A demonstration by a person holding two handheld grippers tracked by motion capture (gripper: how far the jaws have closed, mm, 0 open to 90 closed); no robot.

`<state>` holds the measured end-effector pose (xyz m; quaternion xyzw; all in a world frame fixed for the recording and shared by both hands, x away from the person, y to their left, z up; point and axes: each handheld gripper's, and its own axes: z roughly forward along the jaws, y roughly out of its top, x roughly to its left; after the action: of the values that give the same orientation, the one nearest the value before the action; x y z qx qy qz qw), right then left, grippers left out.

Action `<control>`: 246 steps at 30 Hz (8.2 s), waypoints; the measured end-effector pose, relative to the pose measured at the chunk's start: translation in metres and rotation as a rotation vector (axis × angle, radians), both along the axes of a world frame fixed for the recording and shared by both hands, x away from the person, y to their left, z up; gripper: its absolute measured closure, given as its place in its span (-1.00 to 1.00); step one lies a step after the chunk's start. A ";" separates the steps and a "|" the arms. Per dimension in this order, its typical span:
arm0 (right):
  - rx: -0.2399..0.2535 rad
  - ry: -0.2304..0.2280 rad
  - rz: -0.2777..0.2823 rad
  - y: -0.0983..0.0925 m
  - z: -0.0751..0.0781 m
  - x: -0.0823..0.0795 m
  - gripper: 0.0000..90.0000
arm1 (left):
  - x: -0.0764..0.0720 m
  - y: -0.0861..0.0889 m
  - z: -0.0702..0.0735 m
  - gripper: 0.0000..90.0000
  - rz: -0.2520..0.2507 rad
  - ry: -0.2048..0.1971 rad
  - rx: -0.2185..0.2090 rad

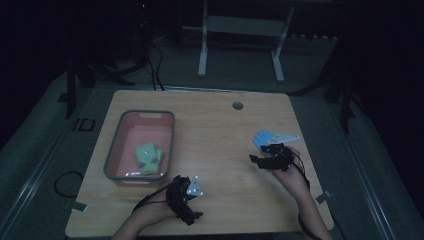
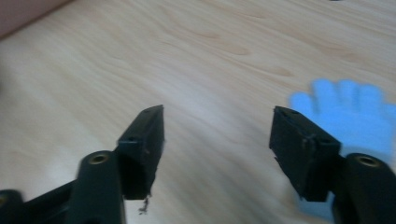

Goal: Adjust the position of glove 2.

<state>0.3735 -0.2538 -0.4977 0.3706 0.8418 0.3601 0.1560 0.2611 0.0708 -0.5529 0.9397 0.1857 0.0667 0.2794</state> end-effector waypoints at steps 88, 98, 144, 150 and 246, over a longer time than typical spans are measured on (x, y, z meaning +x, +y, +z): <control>0.012 0.062 -0.342 0.100 -0.022 -0.059 0.89 | -0.002 0.006 -0.002 -0.94 0.034 -0.077 -0.124; 0.005 0.102 -0.368 0.104 -0.041 -0.054 0.84 | -0.002 0.007 -0.003 -0.94 0.029 -0.070 -0.122; -0.134 0.078 -0.087 -0.085 -0.009 -0.046 0.39 | -0.002 0.008 -0.004 -0.94 0.015 -0.072 -0.123; -0.167 0.123 -0.070 -0.102 -0.026 -0.043 0.39 | -0.002 0.008 -0.004 -0.94 0.019 -0.071 -0.121; -0.097 0.065 -0.158 -0.025 -0.034 -0.022 0.46 | -0.004 0.006 -0.005 -0.94 -0.007 -0.071 -0.111</control>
<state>0.3516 -0.2787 -0.5317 0.4393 0.8311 0.2932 0.1741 0.2571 0.0770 -0.5575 0.9205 0.1757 0.0884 0.3377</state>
